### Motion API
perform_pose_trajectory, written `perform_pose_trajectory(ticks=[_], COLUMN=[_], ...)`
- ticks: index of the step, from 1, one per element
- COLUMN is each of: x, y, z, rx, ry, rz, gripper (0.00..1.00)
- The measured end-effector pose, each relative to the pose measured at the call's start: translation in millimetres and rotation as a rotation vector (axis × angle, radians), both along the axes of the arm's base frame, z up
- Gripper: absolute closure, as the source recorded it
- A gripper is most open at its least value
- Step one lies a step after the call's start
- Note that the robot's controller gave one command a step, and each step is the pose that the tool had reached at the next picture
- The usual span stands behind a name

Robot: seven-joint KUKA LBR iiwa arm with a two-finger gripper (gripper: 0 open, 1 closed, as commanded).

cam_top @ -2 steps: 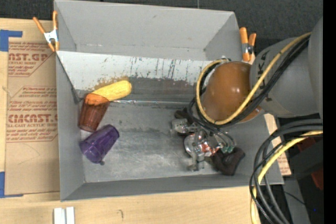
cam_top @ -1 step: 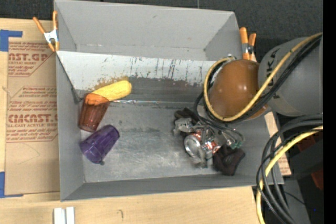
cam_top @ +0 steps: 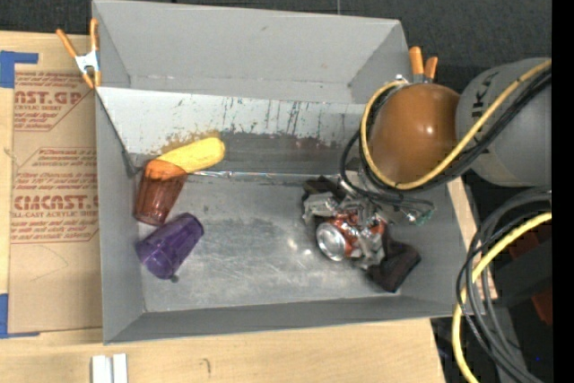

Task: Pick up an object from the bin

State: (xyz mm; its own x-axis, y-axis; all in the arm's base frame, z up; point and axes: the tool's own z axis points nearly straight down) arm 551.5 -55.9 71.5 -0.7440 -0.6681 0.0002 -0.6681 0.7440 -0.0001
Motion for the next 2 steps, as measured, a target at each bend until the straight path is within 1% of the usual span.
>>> perform_pose_trajectory(ticks=[1, 2], x=[-18.8, -18.8], y=[-45.2, -45.1], z=[4.8, 4.8], rx=[0.004, 0.004], ry=[0.0, 0.0], rz=[0.019, 0.02], gripper=[1.0, 1.0])
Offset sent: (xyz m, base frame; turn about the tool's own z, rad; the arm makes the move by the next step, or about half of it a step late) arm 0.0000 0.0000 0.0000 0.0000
